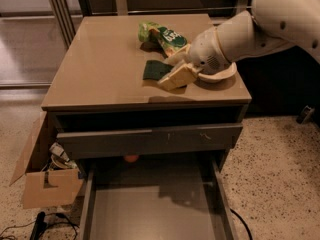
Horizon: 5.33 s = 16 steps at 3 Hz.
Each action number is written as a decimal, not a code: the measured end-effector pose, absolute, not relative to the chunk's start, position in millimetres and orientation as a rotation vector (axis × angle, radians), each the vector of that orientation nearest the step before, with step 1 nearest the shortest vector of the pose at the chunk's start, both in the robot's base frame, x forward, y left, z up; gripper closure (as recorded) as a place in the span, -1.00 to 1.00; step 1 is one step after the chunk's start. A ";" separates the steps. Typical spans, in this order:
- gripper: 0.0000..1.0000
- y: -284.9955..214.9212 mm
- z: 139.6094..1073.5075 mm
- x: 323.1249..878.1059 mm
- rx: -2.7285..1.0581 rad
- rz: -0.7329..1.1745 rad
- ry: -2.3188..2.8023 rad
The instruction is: Place sponge into middle drawer
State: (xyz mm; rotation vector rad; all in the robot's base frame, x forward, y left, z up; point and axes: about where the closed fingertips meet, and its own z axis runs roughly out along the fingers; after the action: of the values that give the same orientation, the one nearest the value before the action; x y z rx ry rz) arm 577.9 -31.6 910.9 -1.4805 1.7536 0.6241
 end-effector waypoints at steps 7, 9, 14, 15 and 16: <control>1.00 -24.1 641.7 469.1 -1.284 0.846 2.027; 1.00 -5.3 585.3 467.5 -1.264 0.944 2.095; 1.00 0.1 402.3 468.4 -1.229 0.799 2.116; 0.50 0.1 402.1 468.5 -1.229 0.797 2.115; -0.15 0.2 402.1 468.5 -1.229 0.797 2.115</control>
Offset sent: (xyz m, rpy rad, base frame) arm -0.0562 -0.0175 -0.0006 0.0250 -0.0590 -0.0161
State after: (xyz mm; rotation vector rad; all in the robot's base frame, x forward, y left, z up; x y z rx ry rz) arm 468.5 0.2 402.1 -1.2295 2.1151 0.7975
